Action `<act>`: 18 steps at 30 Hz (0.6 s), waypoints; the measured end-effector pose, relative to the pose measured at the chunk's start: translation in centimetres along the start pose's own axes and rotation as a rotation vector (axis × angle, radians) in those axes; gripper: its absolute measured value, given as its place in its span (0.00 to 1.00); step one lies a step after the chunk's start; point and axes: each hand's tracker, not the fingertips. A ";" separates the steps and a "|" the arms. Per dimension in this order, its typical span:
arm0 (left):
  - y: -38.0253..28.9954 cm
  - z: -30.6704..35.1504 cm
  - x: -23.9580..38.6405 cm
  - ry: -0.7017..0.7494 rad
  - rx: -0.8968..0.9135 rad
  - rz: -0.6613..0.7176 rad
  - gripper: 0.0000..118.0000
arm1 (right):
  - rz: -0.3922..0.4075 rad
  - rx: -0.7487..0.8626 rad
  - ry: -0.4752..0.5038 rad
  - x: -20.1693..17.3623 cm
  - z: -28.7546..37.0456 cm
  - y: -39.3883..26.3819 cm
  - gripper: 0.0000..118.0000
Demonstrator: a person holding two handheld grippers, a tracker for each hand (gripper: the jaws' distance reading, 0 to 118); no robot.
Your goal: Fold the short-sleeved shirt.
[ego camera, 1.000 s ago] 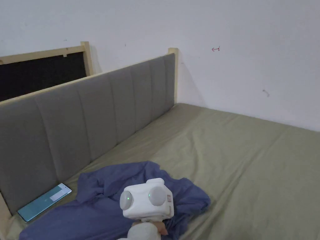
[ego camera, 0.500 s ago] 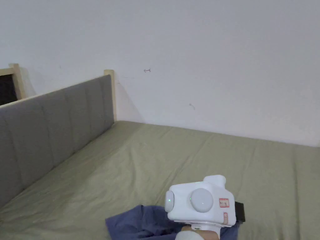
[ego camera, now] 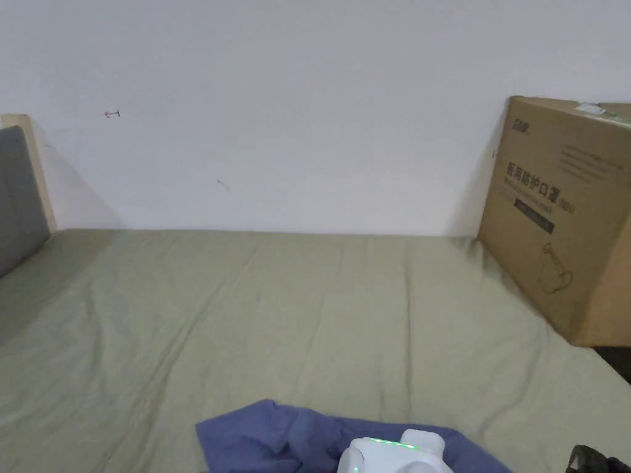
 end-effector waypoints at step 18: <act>-9.8 16.9 -20.8 0.282 0.170 0.397 0.00 | 0.148 -0.125 0.234 -10.7 -1.7 -3.6 0.00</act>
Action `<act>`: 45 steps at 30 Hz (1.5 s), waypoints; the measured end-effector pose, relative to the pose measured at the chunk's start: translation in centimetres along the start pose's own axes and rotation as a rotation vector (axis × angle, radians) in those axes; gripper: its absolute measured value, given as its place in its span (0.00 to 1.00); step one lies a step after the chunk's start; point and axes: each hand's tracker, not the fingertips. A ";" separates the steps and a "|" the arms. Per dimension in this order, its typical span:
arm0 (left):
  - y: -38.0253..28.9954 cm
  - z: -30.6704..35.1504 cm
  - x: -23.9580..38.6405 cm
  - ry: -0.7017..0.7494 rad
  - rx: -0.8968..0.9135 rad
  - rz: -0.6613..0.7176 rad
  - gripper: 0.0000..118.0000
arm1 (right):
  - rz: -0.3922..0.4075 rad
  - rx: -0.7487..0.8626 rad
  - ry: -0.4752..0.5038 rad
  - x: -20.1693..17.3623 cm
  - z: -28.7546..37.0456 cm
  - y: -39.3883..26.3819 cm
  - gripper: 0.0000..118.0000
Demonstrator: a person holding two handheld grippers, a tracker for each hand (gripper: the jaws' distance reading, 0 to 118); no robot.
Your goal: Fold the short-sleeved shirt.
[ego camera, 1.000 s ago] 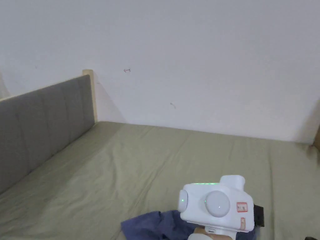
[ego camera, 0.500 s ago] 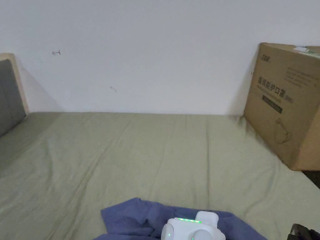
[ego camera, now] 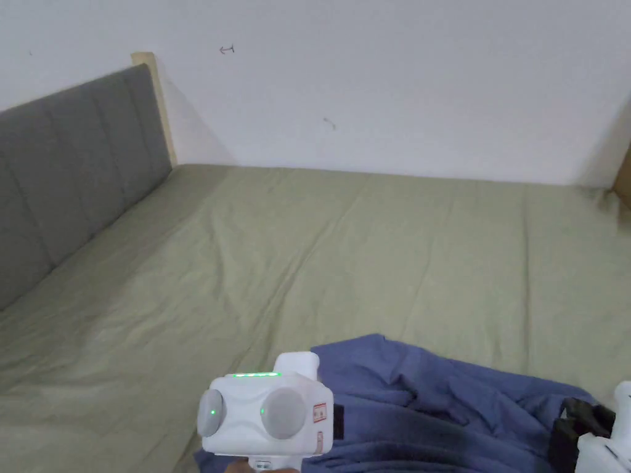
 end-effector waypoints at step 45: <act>-0.5 1.9 -11.8 0.152 0.016 0.069 0.02 | 0.356 -0.873 0.238 -6.5 -38.3 3.0 0.76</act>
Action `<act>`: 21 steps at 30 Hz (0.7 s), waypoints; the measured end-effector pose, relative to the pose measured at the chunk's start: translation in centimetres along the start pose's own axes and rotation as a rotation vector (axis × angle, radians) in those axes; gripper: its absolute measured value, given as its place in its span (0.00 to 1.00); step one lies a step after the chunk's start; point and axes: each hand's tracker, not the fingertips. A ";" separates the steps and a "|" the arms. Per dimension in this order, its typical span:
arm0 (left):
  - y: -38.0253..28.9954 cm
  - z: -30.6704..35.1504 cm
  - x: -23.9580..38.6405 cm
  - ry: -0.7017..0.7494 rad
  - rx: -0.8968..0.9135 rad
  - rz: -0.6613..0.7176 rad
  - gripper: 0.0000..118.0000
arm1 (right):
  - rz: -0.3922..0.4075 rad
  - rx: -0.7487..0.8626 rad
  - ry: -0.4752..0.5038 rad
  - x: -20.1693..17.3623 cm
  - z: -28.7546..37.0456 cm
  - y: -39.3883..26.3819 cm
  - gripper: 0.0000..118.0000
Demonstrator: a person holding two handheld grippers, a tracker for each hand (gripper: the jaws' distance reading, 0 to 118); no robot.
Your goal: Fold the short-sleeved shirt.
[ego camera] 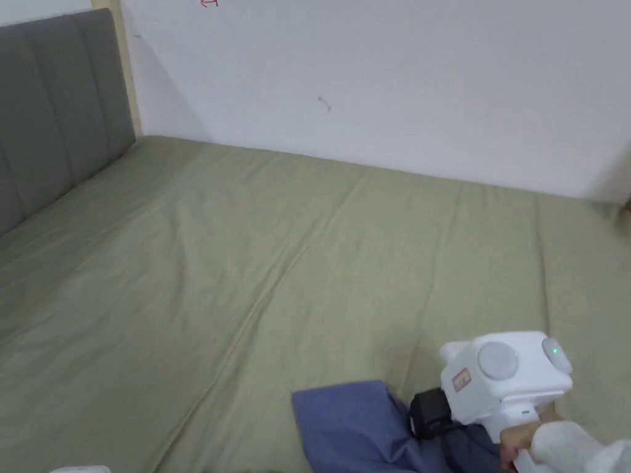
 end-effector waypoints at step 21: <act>6.0 6.0 1.2 0.034 0.148 -0.021 0.02 | -0.230 0.388 0.016 4.8 17.2 -0.1 0.06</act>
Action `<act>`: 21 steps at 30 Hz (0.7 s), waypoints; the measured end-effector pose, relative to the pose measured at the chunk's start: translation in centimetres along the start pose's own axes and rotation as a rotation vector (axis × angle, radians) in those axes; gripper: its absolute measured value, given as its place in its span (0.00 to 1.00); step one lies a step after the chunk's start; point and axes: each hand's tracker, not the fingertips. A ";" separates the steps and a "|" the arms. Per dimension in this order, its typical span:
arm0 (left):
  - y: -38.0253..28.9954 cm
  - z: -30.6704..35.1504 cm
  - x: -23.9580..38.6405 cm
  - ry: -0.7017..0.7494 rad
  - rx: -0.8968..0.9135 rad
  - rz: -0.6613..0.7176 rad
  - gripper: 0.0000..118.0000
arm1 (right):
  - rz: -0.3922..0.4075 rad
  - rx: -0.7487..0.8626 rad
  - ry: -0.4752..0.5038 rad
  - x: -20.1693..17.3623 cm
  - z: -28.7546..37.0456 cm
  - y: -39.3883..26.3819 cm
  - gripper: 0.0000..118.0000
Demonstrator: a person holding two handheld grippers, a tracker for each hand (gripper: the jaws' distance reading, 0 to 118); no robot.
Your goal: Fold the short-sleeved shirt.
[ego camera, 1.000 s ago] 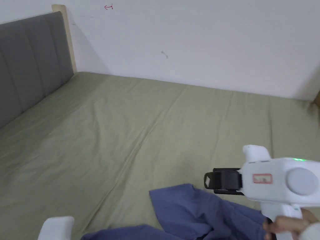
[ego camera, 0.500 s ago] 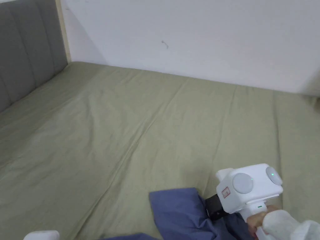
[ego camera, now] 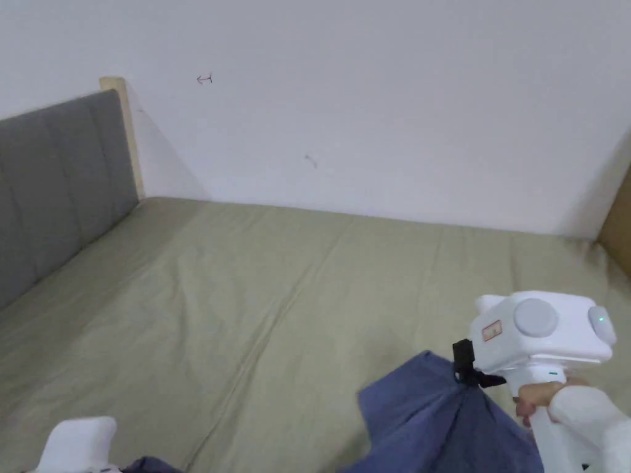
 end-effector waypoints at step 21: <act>29.8 15.8 11.0 0.062 0.459 -0.199 0.02 | -0.238 0.522 -0.033 7.4 31.7 12.1 0.06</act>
